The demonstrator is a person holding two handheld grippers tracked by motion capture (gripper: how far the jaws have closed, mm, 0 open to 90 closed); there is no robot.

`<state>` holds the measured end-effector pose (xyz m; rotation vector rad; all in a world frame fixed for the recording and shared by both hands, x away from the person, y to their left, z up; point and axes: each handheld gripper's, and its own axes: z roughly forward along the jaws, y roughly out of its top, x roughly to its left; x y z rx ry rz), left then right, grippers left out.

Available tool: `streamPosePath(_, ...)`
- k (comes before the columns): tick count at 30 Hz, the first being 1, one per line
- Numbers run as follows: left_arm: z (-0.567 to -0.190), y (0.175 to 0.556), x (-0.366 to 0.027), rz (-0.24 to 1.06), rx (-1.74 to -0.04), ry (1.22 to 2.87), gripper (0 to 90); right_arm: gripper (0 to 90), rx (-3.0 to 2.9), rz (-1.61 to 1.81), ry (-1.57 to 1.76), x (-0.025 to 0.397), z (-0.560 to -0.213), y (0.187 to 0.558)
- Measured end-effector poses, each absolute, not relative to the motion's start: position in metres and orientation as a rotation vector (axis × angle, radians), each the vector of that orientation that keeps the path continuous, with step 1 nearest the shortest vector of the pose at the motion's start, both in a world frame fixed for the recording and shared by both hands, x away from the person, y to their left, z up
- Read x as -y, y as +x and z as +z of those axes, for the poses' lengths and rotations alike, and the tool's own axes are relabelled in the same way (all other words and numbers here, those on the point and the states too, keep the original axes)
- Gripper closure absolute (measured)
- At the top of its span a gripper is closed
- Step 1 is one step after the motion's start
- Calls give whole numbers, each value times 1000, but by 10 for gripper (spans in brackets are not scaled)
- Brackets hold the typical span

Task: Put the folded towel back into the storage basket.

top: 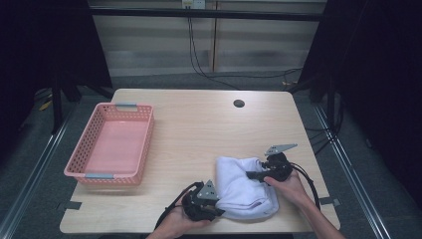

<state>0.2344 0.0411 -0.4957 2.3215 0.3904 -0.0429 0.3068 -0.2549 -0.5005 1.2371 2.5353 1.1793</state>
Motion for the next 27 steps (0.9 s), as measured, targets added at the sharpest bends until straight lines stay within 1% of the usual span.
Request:
streamPosePath(4,-496,240,-43,-92,-397,2319,667,530,-2549,1210,1248,256,-501,308)
streamPosePath(8,-496,243,-42,-137,-426,2297,684,567,-2548,1221,1256,257,-501,308)
streamPosePath(11,-492,245,-42,-154,-424,2318,685,598,-2538,1253,1274,258,-501,309)
streamPosePath(13,-491,246,-42,-157,-433,2288,686,612,-2540,1286,1293,261,-503,311)
streamPosePath(19,-487,252,-45,-158,-443,2271,690,626,-2516,1295,1311,260,-500,317)
streamPosePath(22,-485,255,-49,-162,-468,2225,691,628,-2497,1309,1331,262,-499,319)
streamPosePath(27,-483,258,-52,-163,-488,2200,692,629,-2488,1306,1327,263,-495,322)
